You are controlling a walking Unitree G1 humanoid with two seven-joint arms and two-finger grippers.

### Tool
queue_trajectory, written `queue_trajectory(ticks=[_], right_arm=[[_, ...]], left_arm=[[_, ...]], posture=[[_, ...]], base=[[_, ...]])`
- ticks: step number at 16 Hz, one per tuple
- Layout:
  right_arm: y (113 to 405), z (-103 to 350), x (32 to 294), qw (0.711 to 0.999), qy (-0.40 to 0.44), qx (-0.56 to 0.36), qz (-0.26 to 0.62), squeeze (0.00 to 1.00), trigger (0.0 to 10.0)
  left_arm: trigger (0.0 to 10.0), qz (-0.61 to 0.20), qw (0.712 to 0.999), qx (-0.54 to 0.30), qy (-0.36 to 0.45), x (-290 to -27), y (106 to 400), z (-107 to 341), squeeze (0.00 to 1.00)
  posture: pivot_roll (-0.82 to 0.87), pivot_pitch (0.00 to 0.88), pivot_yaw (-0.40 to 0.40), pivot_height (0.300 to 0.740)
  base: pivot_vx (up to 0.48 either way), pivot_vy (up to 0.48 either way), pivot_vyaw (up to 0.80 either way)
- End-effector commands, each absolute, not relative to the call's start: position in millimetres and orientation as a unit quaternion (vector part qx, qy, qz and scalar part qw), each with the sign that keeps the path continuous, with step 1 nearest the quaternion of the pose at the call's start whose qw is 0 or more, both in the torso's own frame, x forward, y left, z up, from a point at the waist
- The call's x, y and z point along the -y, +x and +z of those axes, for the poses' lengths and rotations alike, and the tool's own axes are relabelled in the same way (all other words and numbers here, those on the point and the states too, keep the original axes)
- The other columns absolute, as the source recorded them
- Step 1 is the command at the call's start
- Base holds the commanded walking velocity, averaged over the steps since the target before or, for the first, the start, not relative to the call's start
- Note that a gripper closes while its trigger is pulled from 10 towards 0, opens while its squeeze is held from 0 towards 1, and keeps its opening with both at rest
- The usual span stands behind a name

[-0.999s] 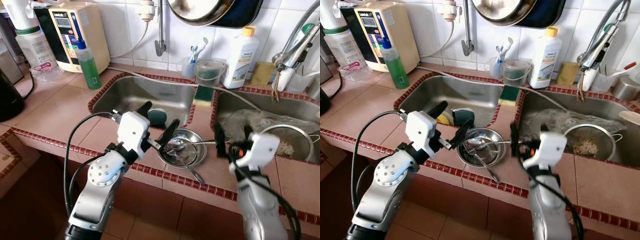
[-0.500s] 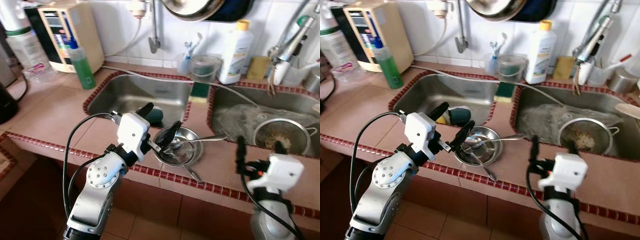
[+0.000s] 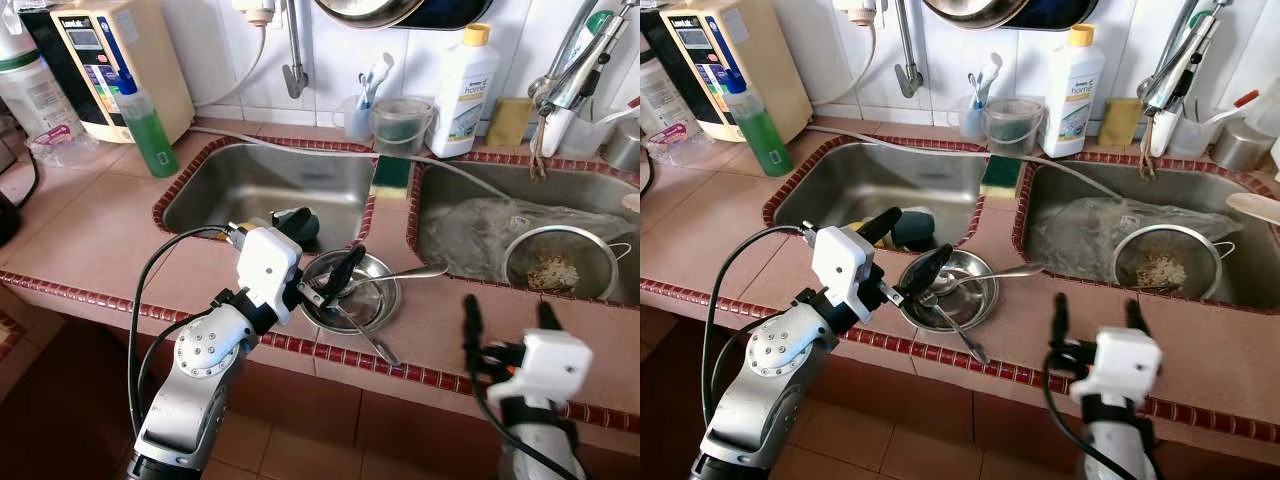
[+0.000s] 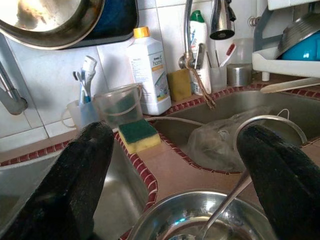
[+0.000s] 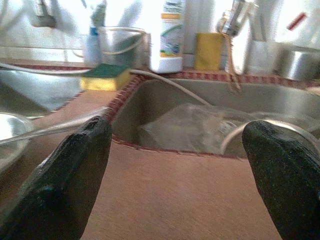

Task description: Kitchen organization

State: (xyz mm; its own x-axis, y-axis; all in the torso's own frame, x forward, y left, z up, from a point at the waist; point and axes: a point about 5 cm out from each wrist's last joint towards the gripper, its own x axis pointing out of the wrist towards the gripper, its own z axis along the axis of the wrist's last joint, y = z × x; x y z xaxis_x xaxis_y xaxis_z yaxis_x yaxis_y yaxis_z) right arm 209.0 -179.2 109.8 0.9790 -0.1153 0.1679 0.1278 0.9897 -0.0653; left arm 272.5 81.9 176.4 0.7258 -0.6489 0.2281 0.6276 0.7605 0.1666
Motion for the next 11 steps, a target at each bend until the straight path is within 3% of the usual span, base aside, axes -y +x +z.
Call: queue_trajectory(ticks=[1,3,8,11], right_arm=[[209.7,107.5,175.2,0.995,-0.05,0.071,-0.042,0.0,10.0],[204.9,93.9,178.7,0.989,-0.144,0.032,-0.005,0.0,10.0],[198.2,92.9,192.9,0.97,-0.235,0.019,0.058,0.0,10.0],[202.0,106.8,188.6,0.942,-0.295,0.046,0.154,0.0,10.0]], left_arm=[[10.0,-0.346,0.926,0.142,0.043,-82.3,271.4,180.2,0.0],[10.0,-0.345,0.927,0.14,0.042,-82.7,270.5,179.4,0.0],[10.0,-0.348,0.926,0.14,0.042,-81.1,269.3,179.6,0.0],[10.0,-0.353,0.925,0.135,0.041,-81.2,268.0,178.8,0.0]], posture=[[-0.26,0.093,0.094,0.74],[-0.26,0.088,0.084,0.74],[-0.27,0.087,0.081,0.74],[-0.26,0.088,0.076,0.74]], base=[[0.0,0.0,0.0],[0.0,0.0,0.0],[0.0,0.0,0.0],[0.0,0.0,0.0]])
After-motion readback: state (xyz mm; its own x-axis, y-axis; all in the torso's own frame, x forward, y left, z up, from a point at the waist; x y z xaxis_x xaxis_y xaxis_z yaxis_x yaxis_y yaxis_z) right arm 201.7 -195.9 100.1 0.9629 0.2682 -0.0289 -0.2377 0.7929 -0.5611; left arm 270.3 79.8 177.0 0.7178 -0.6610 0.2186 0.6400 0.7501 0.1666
